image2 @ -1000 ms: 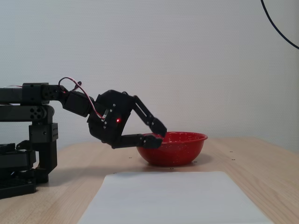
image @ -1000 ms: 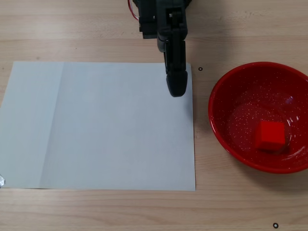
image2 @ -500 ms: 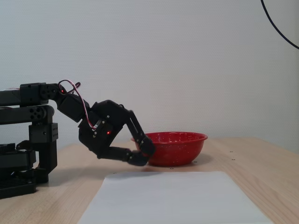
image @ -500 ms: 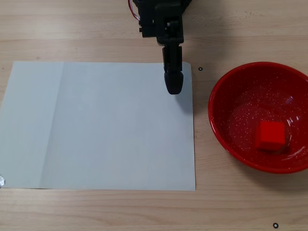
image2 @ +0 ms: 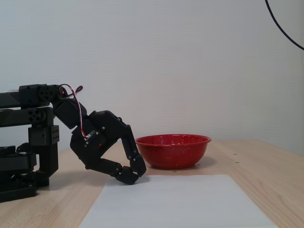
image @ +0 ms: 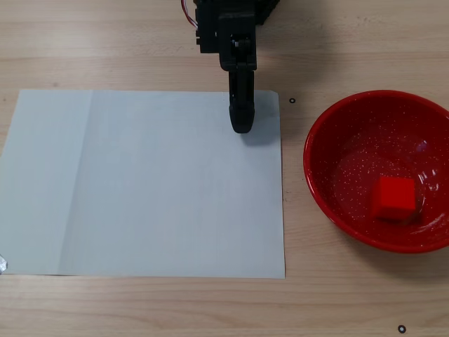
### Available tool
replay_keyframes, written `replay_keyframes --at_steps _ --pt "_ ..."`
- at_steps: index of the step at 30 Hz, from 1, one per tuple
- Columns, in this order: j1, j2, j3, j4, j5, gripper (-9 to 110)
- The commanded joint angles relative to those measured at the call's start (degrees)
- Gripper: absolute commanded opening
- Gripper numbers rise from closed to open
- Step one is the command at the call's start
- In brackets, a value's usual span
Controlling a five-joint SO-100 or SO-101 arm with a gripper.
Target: Grasp the red cube and put it in the red bowl.
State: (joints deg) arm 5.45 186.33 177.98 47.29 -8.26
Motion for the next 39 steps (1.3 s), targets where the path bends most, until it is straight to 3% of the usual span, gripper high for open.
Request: replay_keyframes --at_steps 1,23,26,39 --pt "0.0 1.4 -0.1 0.9 0.7 0" --pt "-0.4 1.4 -0.1 3.9 -0.5 0" --pt "-0.4 1.4 -0.1 3.9 -0.5 5" --pt "-0.4 1.4 -0.1 3.9 -0.5 0"
